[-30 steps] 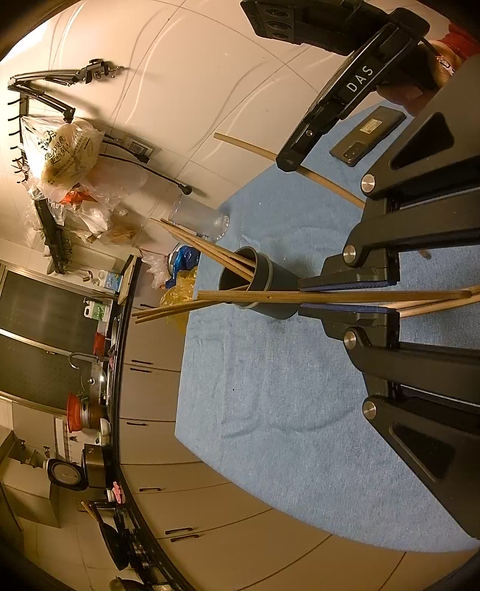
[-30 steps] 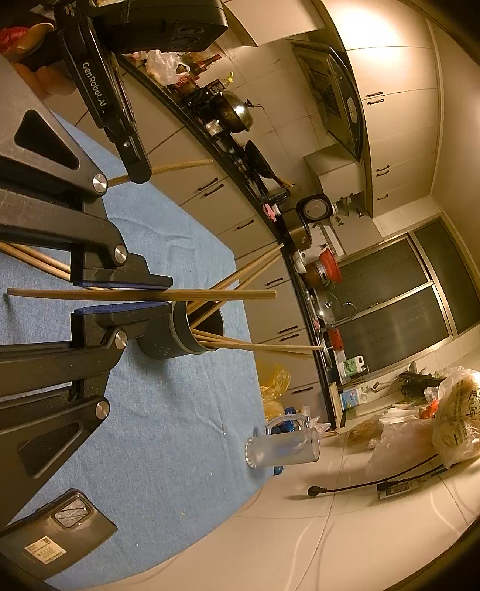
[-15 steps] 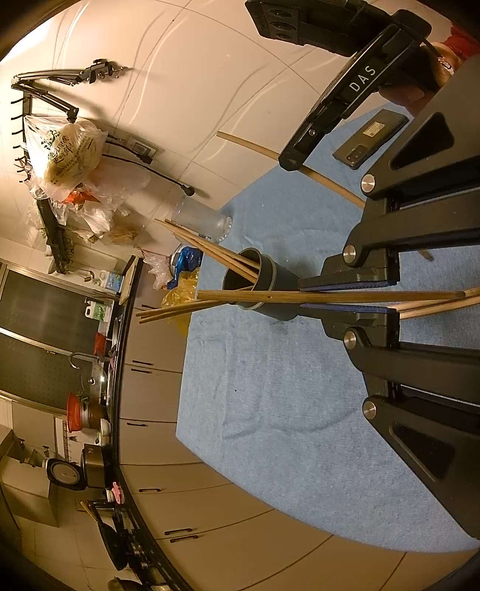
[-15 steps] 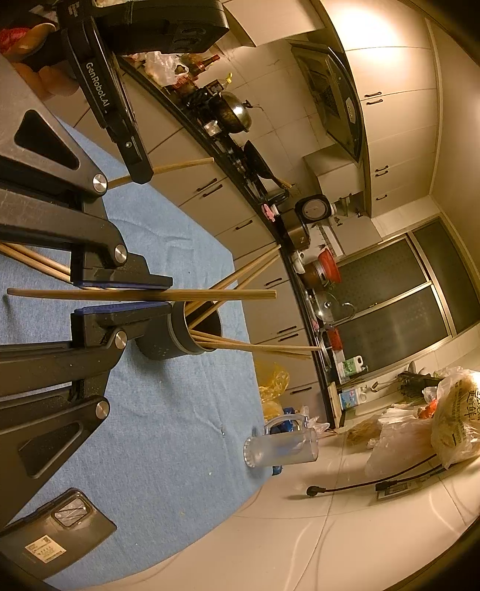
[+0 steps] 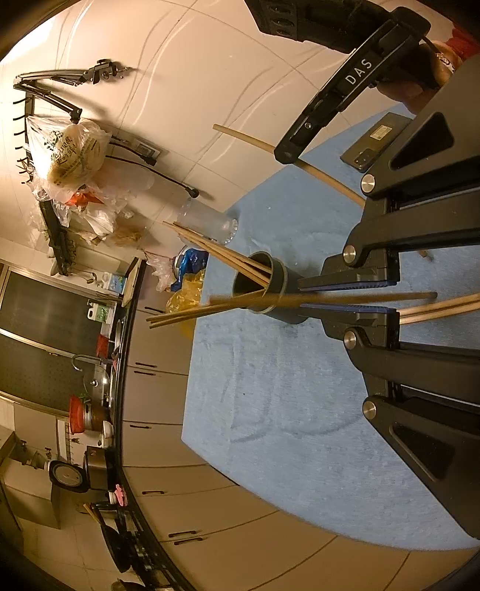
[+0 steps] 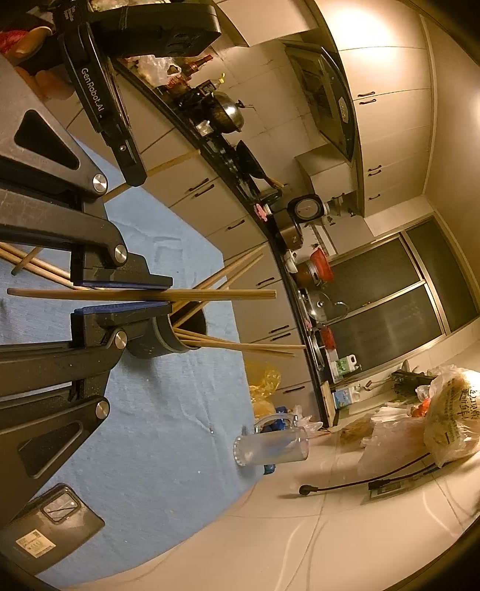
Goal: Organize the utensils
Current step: 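Lower the left tool's chopstick into the holder while the right tool holds its chopstick above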
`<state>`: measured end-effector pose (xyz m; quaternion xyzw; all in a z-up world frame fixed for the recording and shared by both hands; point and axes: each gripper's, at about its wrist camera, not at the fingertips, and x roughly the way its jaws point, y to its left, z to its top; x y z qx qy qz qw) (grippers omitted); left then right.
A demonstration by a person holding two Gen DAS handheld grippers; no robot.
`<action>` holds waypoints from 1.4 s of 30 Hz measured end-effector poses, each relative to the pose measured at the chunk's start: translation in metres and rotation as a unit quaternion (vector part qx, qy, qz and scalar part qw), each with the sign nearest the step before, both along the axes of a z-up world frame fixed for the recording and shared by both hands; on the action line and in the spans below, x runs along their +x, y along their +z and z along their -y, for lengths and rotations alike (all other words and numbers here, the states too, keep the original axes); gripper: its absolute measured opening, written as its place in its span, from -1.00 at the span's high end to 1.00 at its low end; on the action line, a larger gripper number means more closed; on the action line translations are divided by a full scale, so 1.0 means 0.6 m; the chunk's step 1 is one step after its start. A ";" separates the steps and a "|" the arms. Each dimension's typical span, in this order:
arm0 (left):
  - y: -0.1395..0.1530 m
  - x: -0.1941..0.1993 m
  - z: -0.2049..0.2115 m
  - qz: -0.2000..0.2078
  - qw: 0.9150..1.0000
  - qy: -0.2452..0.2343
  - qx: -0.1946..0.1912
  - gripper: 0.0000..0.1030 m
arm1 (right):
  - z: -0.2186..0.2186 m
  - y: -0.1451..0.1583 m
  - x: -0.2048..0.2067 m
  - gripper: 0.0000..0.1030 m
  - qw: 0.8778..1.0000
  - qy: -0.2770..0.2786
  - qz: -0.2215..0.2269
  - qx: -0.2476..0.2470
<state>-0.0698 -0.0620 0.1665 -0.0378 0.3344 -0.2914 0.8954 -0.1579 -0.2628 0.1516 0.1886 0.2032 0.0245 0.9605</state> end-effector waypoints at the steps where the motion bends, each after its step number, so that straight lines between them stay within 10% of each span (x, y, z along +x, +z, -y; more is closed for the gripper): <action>1: 0.002 0.002 0.002 0.000 1.000 0.000 0.000 0.88 | 0.002 0.002 -0.001 0.86 1.000 -0.001 0.001 0.000; 14: 0.019 0.031 0.001 -0.008 1.000 -0.003 -0.016 0.88 | 0.019 0.027 0.005 0.86 1.000 -0.012 0.013 0.006; 19: -0.046 0.104 -0.006 -0.139 0.990 0.003 -0.015 0.53 | 0.023 0.024 0.006 0.86 1.000 -0.011 0.010 0.010; 27: -0.171 0.226 -0.006 -0.296 0.951 0.084 -0.017 0.52 | 0.028 0.018 0.005 0.86 1.000 -0.004 0.011 0.011; 35: -0.229 0.302 0.035 -0.320 0.936 0.133 0.057 0.52 | 0.048 0.007 0.008 0.86 1.000 -0.006 0.006 0.022; 42: -0.224 0.294 0.071 -0.271 0.946 0.129 0.122 0.89 | 0.058 0.004 0.007 0.86 1.000 -0.009 0.005 0.023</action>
